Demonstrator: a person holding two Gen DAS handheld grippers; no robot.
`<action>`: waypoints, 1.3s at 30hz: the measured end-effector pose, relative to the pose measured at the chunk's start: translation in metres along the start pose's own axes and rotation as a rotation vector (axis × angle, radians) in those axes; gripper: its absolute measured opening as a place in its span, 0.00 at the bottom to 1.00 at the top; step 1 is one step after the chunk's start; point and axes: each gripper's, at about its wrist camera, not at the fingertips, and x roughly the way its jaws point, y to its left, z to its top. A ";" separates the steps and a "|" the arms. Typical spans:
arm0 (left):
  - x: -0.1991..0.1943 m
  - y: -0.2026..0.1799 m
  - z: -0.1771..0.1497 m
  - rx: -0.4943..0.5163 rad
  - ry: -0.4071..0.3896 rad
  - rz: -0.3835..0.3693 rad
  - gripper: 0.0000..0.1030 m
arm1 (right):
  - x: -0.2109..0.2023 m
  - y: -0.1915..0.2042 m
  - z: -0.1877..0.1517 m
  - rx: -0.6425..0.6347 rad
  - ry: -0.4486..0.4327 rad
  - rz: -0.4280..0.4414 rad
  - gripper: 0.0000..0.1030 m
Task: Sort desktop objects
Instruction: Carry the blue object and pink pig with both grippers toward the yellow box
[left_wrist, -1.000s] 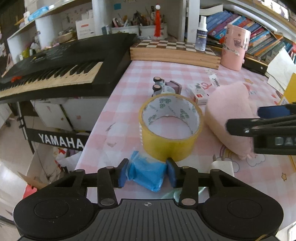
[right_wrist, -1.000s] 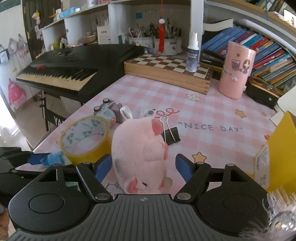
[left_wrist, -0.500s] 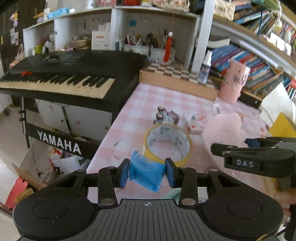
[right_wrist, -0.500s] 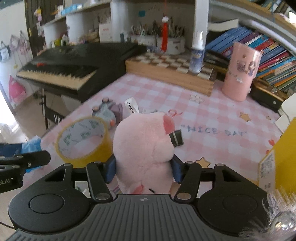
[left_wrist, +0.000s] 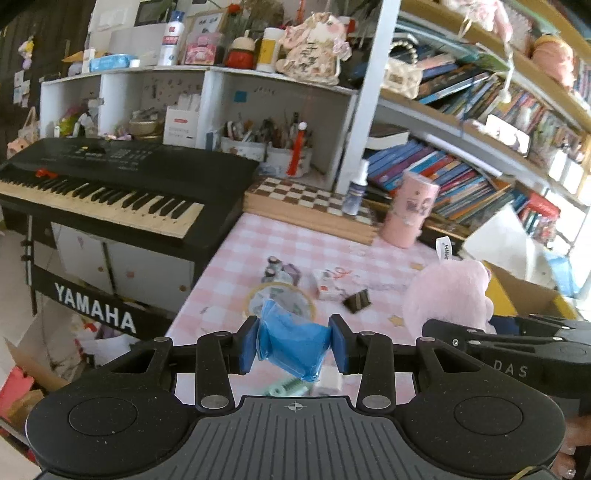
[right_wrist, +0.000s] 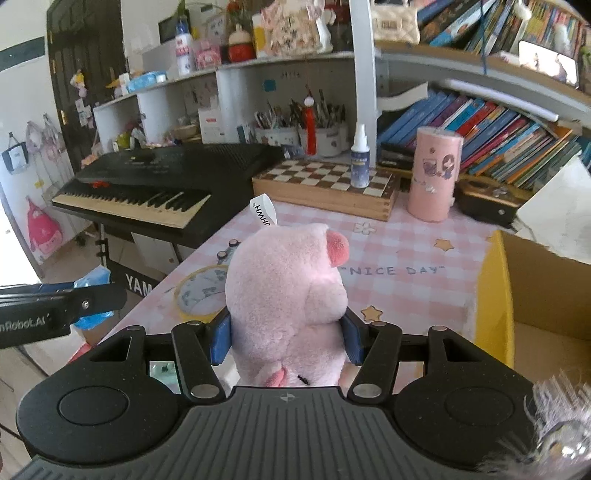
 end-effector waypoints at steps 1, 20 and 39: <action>-0.005 -0.001 -0.002 0.000 0.001 -0.010 0.38 | -0.008 0.001 -0.003 -0.002 -0.006 -0.008 0.53; -0.077 -0.015 -0.071 0.080 0.084 -0.123 0.37 | -0.108 0.036 -0.093 0.103 0.045 -0.091 0.53; -0.094 -0.083 -0.115 0.280 0.186 -0.391 0.37 | -0.199 0.012 -0.173 0.348 0.095 -0.343 0.53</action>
